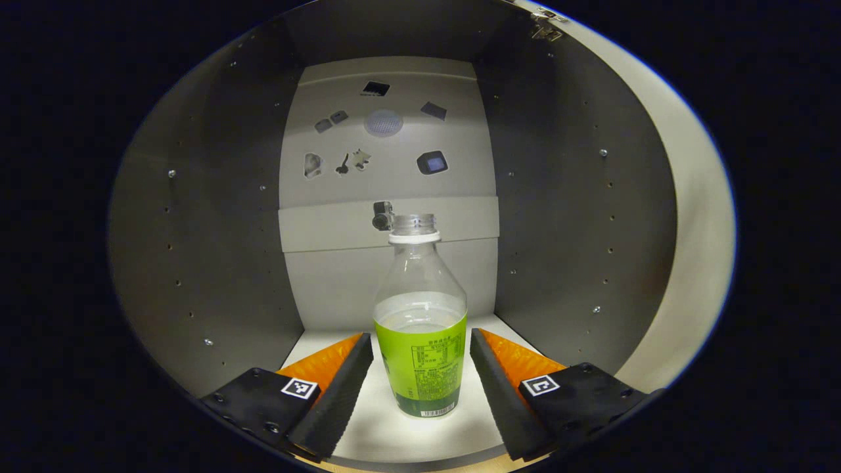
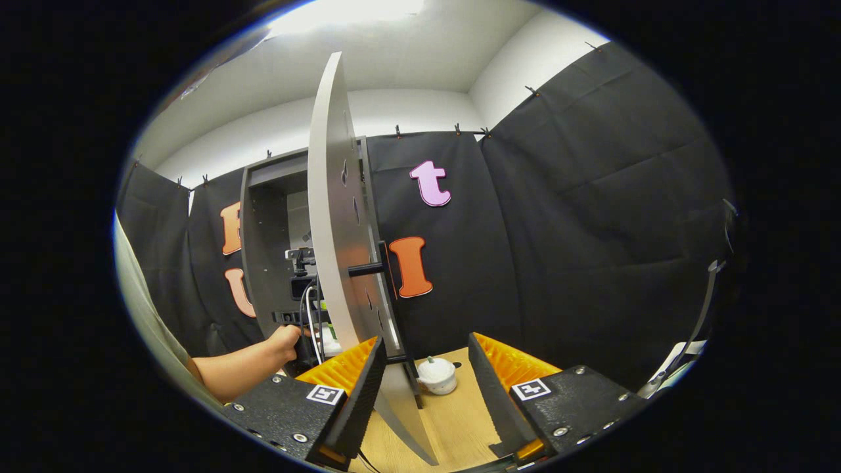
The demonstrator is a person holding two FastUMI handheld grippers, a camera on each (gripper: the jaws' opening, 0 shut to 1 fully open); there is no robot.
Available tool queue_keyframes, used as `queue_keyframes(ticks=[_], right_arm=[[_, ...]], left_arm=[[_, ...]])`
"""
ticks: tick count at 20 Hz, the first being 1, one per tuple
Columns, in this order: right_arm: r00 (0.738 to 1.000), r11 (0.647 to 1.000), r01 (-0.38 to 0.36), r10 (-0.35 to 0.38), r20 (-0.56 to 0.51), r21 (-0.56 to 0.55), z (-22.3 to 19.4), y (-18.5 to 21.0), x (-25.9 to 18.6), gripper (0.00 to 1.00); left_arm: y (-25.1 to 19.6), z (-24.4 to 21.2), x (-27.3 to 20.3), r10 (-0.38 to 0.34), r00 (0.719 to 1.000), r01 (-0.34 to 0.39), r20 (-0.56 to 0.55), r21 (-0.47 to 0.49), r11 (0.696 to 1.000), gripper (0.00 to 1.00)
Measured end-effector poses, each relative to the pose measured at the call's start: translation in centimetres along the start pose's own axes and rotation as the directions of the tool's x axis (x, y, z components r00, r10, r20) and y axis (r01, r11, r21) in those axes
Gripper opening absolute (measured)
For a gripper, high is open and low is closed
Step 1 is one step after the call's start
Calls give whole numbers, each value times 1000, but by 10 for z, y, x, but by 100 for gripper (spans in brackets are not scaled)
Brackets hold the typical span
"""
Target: Open the cabinet door with the right hand, grasp the bottle in the cabinet with the left hand and place it on the coaster, then close the cabinet door with the right hand.
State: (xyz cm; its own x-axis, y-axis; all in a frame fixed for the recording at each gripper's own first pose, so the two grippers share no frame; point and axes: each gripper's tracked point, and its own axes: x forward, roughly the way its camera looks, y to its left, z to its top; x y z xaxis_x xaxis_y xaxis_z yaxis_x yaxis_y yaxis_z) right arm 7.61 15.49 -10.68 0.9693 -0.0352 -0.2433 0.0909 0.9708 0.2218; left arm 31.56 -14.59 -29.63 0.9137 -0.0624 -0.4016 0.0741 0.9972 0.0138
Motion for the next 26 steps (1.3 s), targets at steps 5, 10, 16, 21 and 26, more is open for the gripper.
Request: queue_keyframes(ticks=[5,10,16,21,26], right_arm=[[1000,1000,-8,8,-2,18,0,1,-3,78],[1000,999,-29,29,-5,31,-3,-2,-2,82],[997,997,-74,74,18,23,4,-7,-1,82],[991,991,-134,134,18,14,5,-13,-3,82],[972,972,-234,233,19,27,10,-23,-4,82]], left_arm=[[-2,6,21,1,1000,-1,6,20,1000,96],[-5,5,14,-2,1000,2,-5,-3,1000,82],[6,12,-19,31,999,-31,22,-31,999,82],[19,11,-59,85,996,-84,34,-44,996,80],[39,11,-107,149,987,-145,65,-57,988,80]])
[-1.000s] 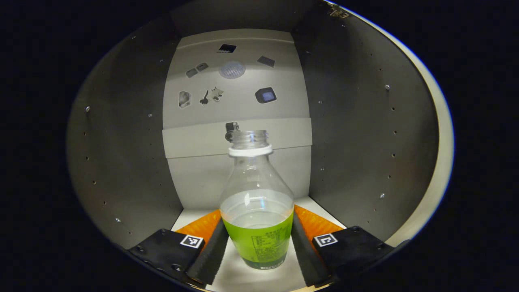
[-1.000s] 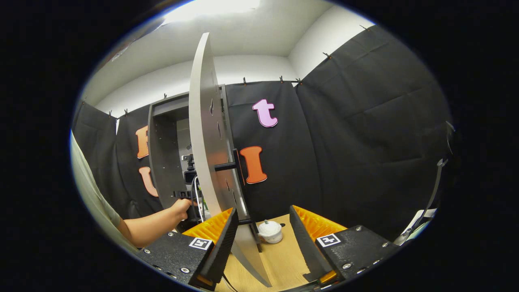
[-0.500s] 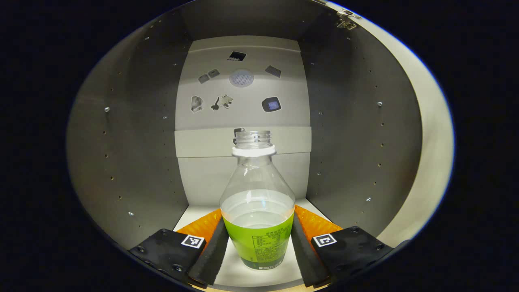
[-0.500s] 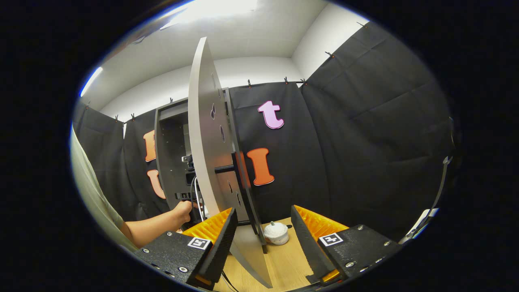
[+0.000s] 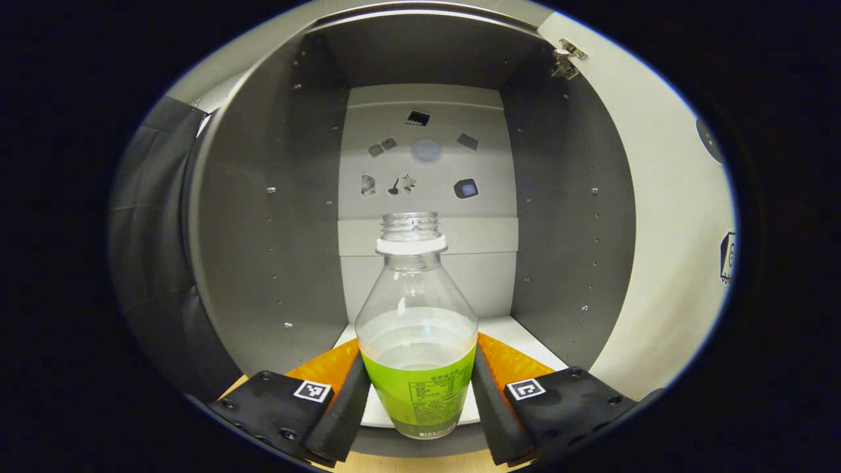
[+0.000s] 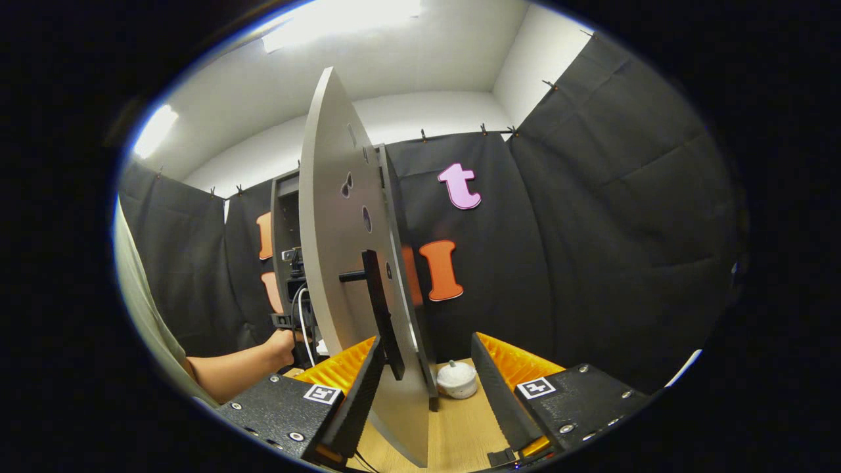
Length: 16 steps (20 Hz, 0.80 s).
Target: Open the cabinet door with the right hand, grasp the bottle in the cabinet with the left hand and place it on the coaster, then close the cabinet door with the right hand.
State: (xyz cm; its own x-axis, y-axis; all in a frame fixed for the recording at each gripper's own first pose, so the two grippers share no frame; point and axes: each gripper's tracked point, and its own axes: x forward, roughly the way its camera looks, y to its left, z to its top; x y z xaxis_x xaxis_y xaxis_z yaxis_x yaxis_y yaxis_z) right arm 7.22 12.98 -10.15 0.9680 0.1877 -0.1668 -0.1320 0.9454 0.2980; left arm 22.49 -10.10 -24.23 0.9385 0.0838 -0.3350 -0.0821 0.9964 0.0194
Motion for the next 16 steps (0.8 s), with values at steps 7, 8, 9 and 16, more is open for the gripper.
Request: queue_keyframes(ticks=[7,8,9,16], right_arm=[[996,996,-91,92,-14,25,-3,-24,3,82],[994,994,-106,107,-12,31,-2,-25,4,82],[992,992,-123,124,-12,40,-3,-25,3,82],[990,990,-134,135,-43,42,-1,-16,9,82]], left_arm=[[49,-9,-88,123,992,-122,13,-14,992,82],[56,-11,-100,134,991,-134,18,-15,991,82],[64,-13,-112,152,988,-152,19,-10,988,82],[105,-32,-162,206,979,-206,14,-5,979,82]])
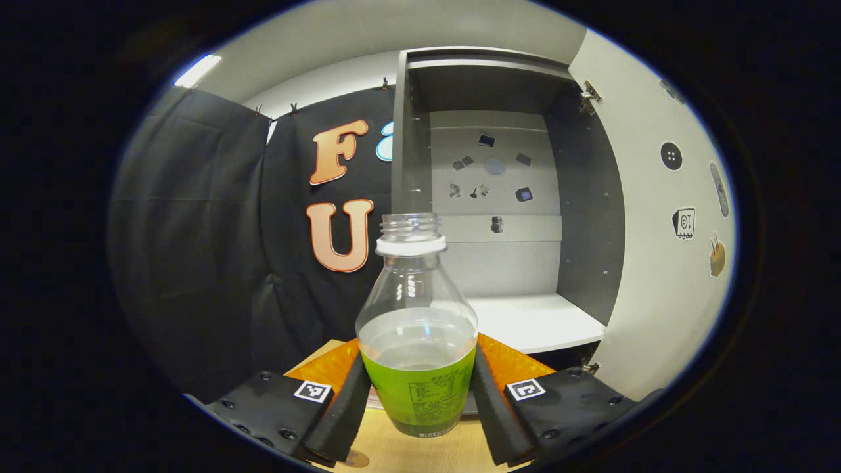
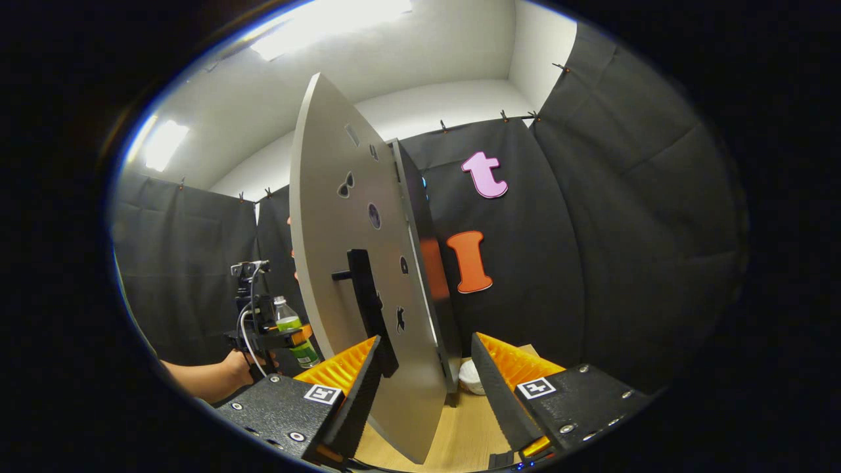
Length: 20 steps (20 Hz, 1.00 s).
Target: Open the cabinet door with the right hand, grasp the bottle in the cabinet with the left hand and place it on the coaster, then close the cabinet door with the right hand.
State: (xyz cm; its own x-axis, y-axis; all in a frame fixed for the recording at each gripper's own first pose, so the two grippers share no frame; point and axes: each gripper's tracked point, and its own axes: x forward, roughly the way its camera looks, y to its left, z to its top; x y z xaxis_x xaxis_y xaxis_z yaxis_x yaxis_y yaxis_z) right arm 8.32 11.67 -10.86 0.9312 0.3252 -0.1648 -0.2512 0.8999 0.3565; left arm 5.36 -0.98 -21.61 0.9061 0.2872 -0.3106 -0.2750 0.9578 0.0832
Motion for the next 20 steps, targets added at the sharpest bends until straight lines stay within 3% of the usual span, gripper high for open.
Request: queue_keyframes(ticks=[5,15,16,20], right_arm=[[998,996,57,-56,20,-65,7,15,6,82],[981,979,192,-189,44,-70,23,31,18,82],[979,976,203,-200,40,-81,22,31,19,82],[970,963,242,-239,40,-115,24,35,23,82]], left_arm=[[33,-8,-13,0,999,0,38,-6,1000,82],[86,-95,-32,13,999,-13,-44,2,1000,80],[90,-104,-34,15,999,-14,-52,10,1000,84],[106,-132,-38,36,997,-33,-62,36,999,80]])
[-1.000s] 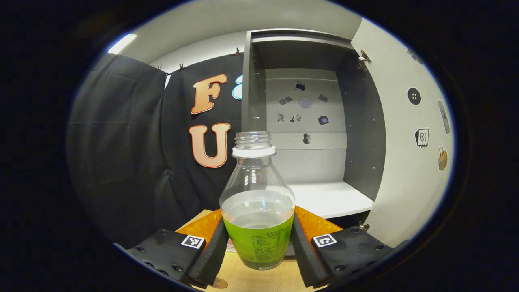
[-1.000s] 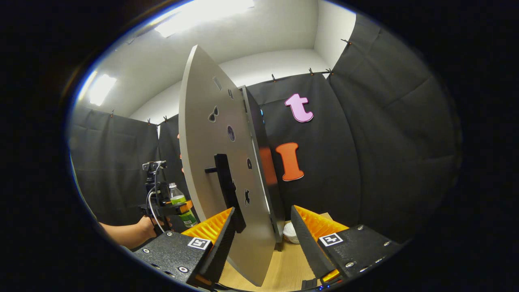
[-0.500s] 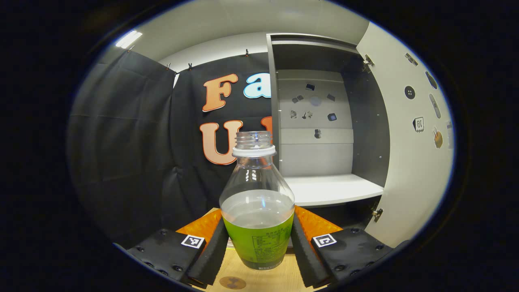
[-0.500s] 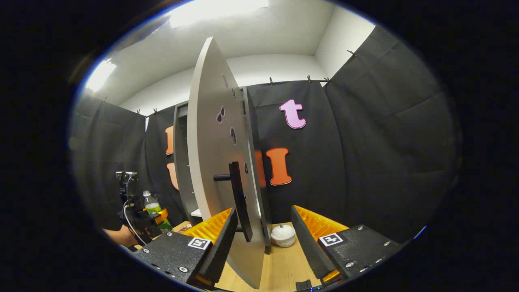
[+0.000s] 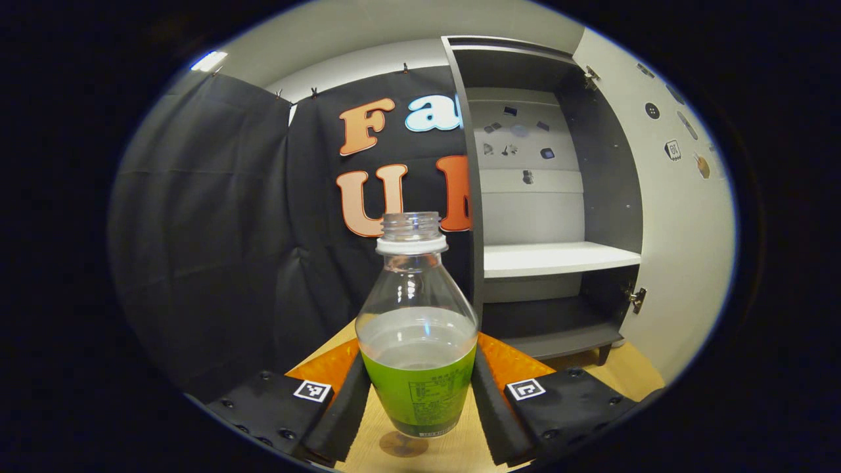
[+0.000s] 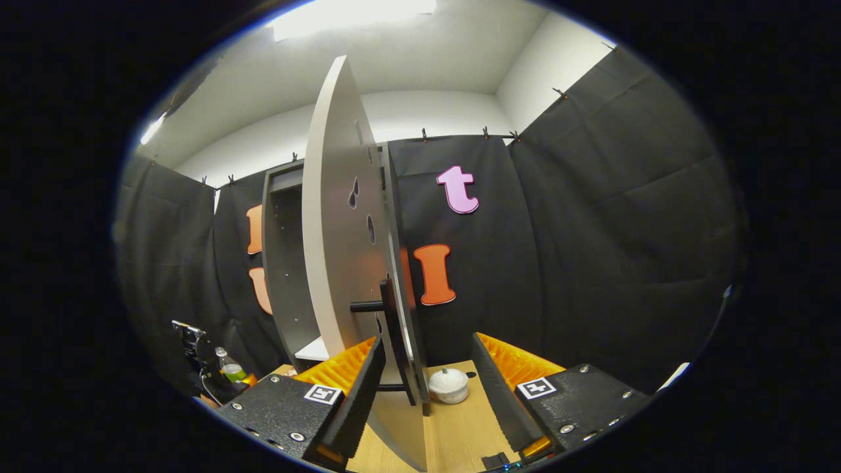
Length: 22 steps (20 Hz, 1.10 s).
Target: Open the cabinet door with the right hand, grasp the bottle in the cabinet with the left hand and place it on the coaster, then close the cabinet door with the right hand.
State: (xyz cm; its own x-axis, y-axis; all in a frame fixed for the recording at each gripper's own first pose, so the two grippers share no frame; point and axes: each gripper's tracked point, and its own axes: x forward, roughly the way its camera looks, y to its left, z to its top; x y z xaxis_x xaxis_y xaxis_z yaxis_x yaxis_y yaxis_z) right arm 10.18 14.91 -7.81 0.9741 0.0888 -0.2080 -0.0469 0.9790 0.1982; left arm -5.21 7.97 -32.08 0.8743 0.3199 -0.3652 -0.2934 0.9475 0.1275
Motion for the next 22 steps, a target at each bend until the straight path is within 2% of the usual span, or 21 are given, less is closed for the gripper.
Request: queue_keyframes(ticks=[8,11,16,22], right_arm=[[995,993,104,-105,-2,-62,6,-4,-2,82],[989,987,146,-147,-16,-74,3,-9,-3,83],[978,972,200,-205,-25,-125,0,-8,-9,83],[960,955,268,-275,-50,-125,-5,-13,-21,83]], left_arm=[[17,-58,4,29,1000,-30,12,77,997,84],[20,-83,9,50,998,-52,25,104,993,82],[20,-112,21,33,999,-37,37,109,993,80],[14,-154,34,14,1000,-14,-2,99,995,82]])
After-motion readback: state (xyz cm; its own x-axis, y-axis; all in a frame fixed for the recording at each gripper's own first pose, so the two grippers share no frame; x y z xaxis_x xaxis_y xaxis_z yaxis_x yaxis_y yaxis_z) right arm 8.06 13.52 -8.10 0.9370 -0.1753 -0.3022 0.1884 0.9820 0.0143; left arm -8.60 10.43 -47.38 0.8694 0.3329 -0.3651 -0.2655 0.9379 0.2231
